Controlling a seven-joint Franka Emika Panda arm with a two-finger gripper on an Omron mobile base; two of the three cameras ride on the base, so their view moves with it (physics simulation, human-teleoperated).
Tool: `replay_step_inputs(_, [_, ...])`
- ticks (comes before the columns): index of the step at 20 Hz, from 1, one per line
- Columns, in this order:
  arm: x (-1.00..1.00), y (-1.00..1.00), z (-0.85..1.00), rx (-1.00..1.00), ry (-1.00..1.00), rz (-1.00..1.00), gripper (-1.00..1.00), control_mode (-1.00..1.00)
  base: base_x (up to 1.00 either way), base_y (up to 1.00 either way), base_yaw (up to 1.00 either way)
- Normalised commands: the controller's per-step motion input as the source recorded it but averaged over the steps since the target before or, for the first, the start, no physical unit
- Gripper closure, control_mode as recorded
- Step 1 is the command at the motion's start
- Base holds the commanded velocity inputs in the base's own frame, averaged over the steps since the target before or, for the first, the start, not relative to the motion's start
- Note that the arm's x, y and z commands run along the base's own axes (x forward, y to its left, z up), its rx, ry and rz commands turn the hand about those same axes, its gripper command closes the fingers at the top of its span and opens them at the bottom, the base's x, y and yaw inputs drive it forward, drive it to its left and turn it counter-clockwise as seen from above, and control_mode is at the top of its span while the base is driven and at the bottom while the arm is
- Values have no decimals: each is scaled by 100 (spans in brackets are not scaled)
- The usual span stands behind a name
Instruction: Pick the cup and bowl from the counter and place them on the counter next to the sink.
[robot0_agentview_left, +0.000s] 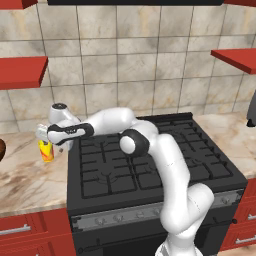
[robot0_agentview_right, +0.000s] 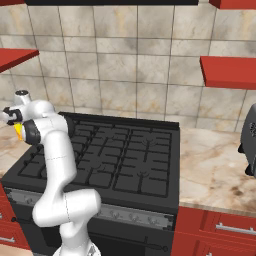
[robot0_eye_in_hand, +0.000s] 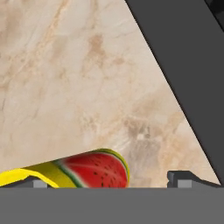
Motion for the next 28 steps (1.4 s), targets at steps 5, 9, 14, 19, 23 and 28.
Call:
replay_step_inputs(5, [0, 0, -13, 0, 5, -3, -100, -100, 0, 0, 0])
replay_step_inputs(9, [0, 0, 0, 0, 0, 0, 100, -100, 0, 0, 0])
replay_step_inputs(14, [0, 0, 0, 0, 0, 0, 100, -100, 0, 0, 0])
replay_step_inputs(19, [0, 0, 0, 0, 0, 0, 100, -100, 0, 0, 0])
replay_step_inputs(23, [-23, -7, 0, 0, -1, 0, 100, -100, 0, 0, 0])
replay_step_inputs(28, [-52, -9, 7, 0, -16, 4, 100, -100, 0, 0, 0])
